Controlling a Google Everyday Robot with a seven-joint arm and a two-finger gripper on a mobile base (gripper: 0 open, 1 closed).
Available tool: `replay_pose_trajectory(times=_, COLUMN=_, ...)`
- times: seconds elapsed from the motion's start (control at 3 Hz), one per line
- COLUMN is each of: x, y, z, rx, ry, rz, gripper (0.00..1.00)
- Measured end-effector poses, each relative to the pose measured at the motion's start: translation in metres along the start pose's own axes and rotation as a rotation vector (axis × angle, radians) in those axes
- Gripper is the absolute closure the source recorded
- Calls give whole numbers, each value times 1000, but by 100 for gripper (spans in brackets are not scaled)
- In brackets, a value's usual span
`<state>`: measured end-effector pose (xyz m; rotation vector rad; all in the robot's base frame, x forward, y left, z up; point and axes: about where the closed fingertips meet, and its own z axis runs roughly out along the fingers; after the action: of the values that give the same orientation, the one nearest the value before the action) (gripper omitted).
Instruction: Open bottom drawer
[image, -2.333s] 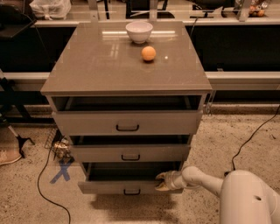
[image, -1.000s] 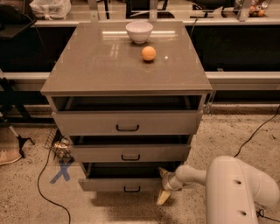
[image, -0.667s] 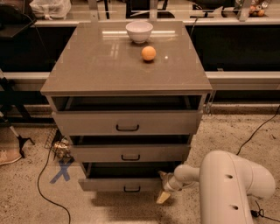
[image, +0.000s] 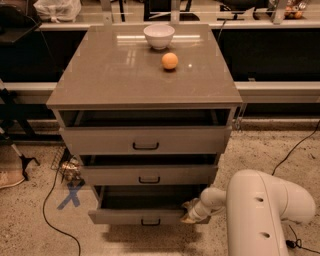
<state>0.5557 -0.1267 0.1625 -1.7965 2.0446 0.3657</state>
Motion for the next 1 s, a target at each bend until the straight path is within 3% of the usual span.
replay_pose_trajectory(times=0.33, x=2, y=2, z=-1, rx=2, ry=-4, rz=6, gripper=94)
replay_pose_trajectory(times=0.67, x=5, y=5, z=-2, rx=5, ry=-10, rz=14, gripper=100)
replay_pose_trajectory(times=1.0, x=20, y=21, z=-5, rx=20, ry=-38, rz=52, gripper=100)
